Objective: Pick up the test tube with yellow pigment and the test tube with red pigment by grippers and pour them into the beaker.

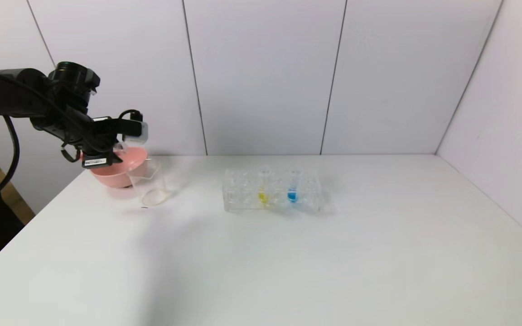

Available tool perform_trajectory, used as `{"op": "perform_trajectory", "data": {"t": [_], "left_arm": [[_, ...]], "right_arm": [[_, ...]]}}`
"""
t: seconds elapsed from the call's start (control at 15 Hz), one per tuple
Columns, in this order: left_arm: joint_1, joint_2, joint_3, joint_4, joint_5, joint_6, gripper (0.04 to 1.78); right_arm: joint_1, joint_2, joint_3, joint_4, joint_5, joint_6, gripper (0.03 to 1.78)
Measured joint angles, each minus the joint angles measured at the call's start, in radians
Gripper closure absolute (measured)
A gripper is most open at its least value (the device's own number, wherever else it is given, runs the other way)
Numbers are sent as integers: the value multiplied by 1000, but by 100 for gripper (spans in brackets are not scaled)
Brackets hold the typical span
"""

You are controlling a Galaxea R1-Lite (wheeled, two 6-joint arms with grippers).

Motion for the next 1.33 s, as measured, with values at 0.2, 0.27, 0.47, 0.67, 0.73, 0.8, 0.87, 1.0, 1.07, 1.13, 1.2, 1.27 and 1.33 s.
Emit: {"op": "perform_trajectory", "data": {"t": [0.2,0.27,0.47,0.67,0.73,0.8,0.87,1.0,1.07,1.13,1.2,1.27,1.33], "left_arm": [[-4,0,-3,5,13,6,132],[-6,0,-6,12,16,11,132],[-13,2,-19,27,46,13,132],[-21,6,-24,27,62,13,132],[-21,7,-25,27,63,13,132],[-23,9,-25,27,70,13,132],[-26,9,-25,27,81,13,132],[-33,12,-26,27,107,13,132],[-36,14,-27,27,109,13,132],[-39,16,-29,28,110,14,132],[-40,18,-29,27,115,16,132],[-41,20,-31,27,125,24,132],[-42,22,-33,28,137,29,132]], "right_arm": [[0,0,0,0,0,0,170],[0,0,0,0,0,0,170],[0,0,0,0,0,0,170],[0,0,0,0,0,0,170],[0,0,0,0,0,0,170],[0,0,0,0,0,0,170],[0,0,0,0,0,0,170],[0,0,0,0,0,0,170],[0,0,0,0,0,0,170],[0,0,0,0,0,0,170],[0,0,0,0,0,0,170],[0,0,0,0,0,0,170],[0,0,0,0,0,0,170]]}}
